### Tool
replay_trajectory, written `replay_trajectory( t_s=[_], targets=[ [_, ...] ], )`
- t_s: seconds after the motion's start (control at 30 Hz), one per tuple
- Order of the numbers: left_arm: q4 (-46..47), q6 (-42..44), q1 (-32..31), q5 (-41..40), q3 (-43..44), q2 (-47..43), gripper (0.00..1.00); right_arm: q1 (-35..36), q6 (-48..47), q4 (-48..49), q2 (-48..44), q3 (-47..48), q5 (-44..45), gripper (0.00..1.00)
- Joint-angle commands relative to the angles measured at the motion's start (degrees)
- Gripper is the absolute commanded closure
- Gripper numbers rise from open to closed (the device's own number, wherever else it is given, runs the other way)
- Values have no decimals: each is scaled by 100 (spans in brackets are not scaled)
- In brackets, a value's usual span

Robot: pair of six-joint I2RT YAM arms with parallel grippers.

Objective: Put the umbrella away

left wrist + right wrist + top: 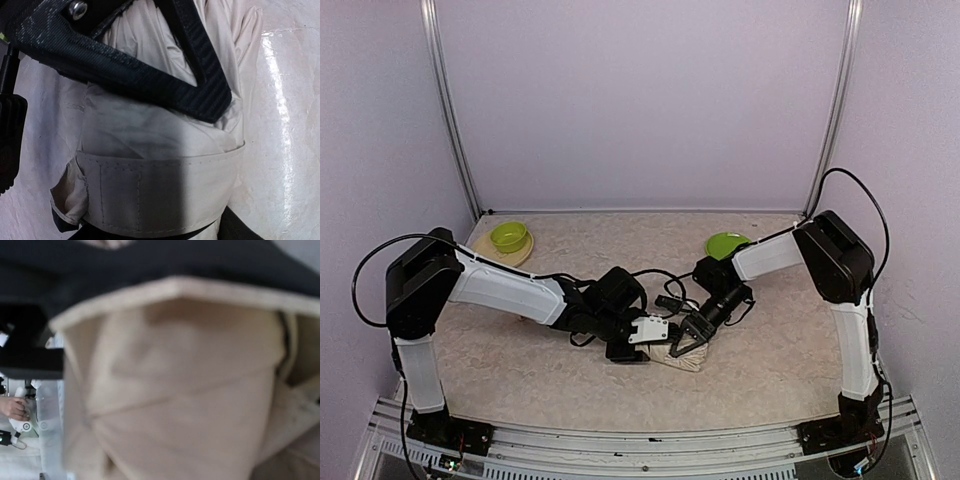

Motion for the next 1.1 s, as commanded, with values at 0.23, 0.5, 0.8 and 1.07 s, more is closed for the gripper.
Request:
replay_trajectory(
  t_s=[0.23, 0.5, 0.8, 1.07],
  targets=[
    [-1043, 142, -76, 69, -107, 779, 85, -411, 454, 747, -120, 168, 1334, 85],
    [-974, -676, 345, 145, 252, 893, 100, -671, 533, 1107, -784, -179, 1676, 57],
    [-1250, -1927, 1100, 777, 988, 1071, 100, -1151, 1145, 2331, -2308, -1539, 2322, 30],
    [-379, -3042, 1701, 1798, 730, 597, 100, -1059, 2092, 4384, -3247, -2797, 2238, 31]
  ],
)
